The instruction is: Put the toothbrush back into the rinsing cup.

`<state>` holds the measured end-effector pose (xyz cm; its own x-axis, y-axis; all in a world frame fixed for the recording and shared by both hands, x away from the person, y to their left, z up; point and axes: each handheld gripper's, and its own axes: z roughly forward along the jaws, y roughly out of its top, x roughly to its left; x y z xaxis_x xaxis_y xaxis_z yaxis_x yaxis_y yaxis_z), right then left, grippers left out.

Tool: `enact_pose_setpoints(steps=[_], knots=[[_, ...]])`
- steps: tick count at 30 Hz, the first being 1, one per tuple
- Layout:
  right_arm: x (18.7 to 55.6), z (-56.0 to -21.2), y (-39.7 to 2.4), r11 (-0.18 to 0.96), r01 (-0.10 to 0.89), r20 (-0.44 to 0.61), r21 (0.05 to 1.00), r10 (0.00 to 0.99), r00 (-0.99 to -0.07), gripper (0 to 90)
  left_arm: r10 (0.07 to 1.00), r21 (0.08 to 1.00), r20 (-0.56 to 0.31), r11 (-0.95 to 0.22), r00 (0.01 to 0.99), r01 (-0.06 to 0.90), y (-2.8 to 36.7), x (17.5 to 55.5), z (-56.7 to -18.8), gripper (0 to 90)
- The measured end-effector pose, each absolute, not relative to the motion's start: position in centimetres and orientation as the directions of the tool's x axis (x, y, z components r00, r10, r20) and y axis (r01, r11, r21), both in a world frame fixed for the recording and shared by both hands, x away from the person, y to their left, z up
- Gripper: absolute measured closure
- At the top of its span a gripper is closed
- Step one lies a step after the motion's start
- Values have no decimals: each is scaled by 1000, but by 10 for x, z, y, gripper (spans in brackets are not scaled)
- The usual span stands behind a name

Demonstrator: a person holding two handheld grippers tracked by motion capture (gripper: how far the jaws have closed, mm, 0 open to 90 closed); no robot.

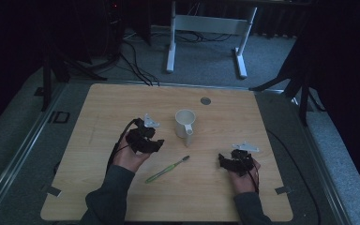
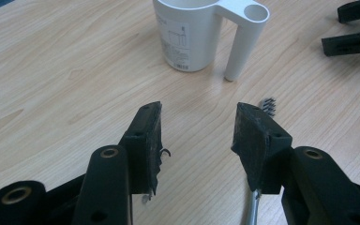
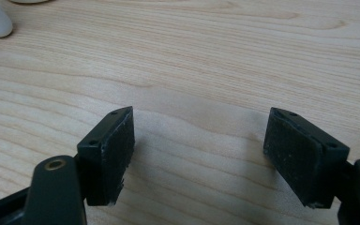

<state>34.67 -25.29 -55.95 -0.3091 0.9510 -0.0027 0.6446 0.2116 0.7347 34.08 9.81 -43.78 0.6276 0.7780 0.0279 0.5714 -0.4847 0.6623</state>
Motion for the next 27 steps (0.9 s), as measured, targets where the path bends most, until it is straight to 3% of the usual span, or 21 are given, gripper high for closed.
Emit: enact_pose_setpoints(steps=[27], knots=[[347, -560, -253, 212, 645, -3, 734, 951, -309, 246, 736, 612, 45, -555, 675, 564, 74, 341, -439, 531]])
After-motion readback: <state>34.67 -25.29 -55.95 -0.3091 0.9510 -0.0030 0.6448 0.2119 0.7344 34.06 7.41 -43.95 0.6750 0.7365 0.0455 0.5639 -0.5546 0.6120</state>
